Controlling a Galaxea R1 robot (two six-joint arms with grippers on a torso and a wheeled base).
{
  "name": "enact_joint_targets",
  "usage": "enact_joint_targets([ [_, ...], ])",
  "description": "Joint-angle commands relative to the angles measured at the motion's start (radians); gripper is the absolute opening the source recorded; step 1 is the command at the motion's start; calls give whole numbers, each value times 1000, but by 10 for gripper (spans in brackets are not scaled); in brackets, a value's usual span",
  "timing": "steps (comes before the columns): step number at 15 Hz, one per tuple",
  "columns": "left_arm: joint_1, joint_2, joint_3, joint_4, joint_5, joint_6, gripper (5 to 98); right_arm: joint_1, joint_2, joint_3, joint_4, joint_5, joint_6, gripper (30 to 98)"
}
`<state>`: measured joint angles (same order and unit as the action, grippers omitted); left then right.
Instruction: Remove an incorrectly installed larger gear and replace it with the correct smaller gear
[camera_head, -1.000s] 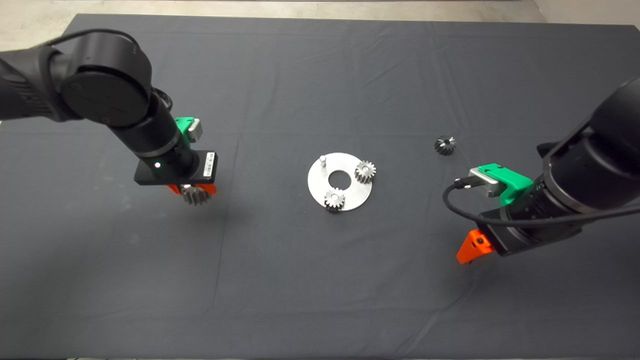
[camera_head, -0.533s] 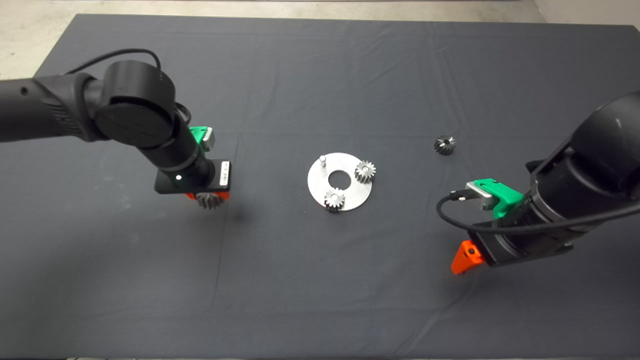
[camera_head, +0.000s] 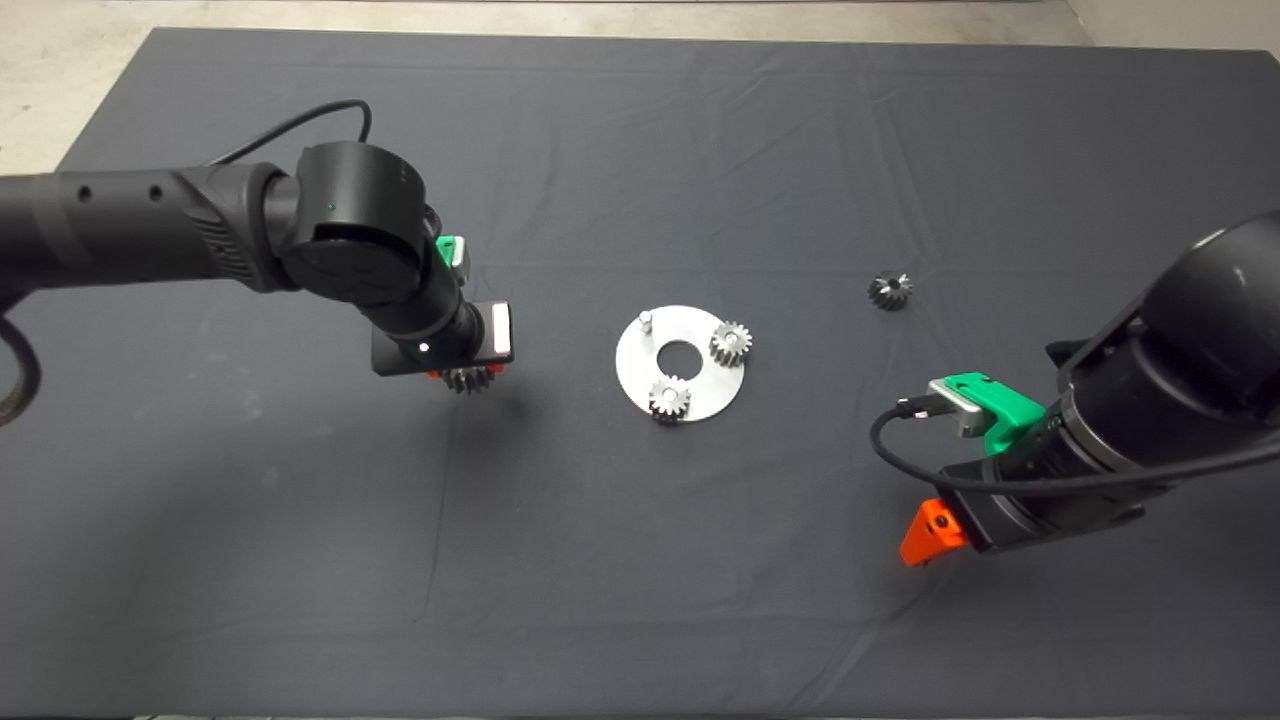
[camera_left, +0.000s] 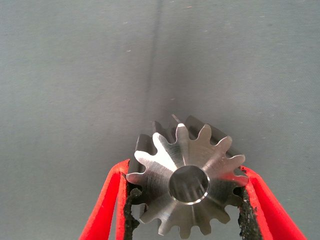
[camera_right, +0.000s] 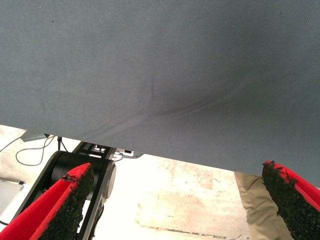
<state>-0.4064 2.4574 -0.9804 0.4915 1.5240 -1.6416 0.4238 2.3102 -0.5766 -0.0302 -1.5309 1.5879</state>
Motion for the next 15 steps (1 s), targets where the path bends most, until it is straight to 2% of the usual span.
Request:
enact_joint_targets([
  [1, -16, -5, 13, 37, 39, -28, 377, 18, -3, 9, -31, -83, 4, 890],
  [3, -16, -16, 16, 64, 41, -44, 386, 18, -5, 9, -31, -83, 4, 890],
  [7, -5, -7, -4, 62, 41, -43, 429, 27, -8, 11, -31, -83, 6, 890],
  [12, -6, -14, 29, 58, 42, -30, 489, 24, 2, 8, -33, -84, 6, 890],
  [14, -11, -8, 76, 35, 45, -29, 517, 27, 4, 6, -33, -84, 6, 890],
  [15, -12, -8, 83, -5, 53, -11, 535, 39, 1, 5, -34, -84, 6, 890],
])
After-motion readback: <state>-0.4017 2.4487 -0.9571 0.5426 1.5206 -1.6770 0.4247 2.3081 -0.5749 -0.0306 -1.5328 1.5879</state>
